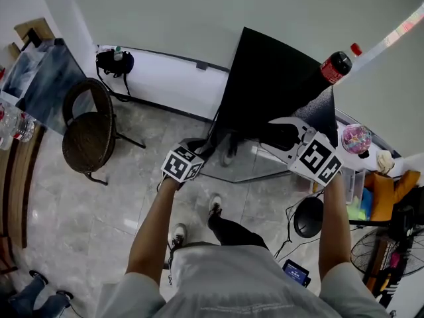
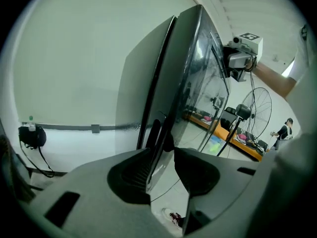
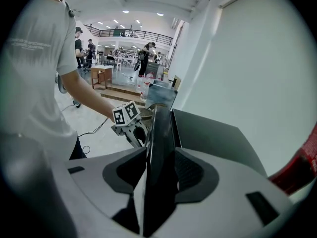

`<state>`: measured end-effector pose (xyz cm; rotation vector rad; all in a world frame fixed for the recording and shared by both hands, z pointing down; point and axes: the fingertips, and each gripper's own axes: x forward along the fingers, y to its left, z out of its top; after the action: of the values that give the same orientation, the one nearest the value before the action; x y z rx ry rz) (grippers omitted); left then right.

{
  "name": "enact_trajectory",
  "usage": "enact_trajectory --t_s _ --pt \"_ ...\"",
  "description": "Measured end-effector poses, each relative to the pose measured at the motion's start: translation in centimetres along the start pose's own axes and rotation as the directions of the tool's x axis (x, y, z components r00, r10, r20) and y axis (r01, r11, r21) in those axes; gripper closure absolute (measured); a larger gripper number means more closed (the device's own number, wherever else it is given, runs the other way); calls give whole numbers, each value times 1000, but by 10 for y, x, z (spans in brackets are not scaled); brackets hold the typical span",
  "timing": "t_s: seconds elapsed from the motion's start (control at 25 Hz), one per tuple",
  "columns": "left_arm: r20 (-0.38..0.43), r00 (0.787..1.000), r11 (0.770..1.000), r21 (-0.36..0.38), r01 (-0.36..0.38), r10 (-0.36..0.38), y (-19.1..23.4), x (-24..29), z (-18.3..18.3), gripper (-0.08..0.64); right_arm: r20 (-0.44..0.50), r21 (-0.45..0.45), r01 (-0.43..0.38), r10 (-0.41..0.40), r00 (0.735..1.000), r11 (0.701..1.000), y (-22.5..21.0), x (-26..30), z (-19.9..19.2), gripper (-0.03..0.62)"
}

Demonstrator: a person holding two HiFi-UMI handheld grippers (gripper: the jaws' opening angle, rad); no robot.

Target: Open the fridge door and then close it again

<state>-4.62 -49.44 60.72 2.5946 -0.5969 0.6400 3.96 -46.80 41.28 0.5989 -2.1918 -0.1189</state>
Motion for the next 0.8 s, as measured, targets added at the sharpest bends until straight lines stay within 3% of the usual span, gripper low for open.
enact_trajectory --t_s 0.2,0.6,0.8 --pt "31 1000 999 -51 2 -1 -1 -1 1 426 13 -8 -5 5 1000 1000 1 -2 -2 417" --pt "22 1000 999 -51 1 0 -1 -3 0 433 12 -3 -35 35 999 999 2 -3 -2 410" --pt "-21 1000 1000 -3 -6 6 -2 -1 -1 436 12 -5 -39 39 999 999 1 -3 -2 414"
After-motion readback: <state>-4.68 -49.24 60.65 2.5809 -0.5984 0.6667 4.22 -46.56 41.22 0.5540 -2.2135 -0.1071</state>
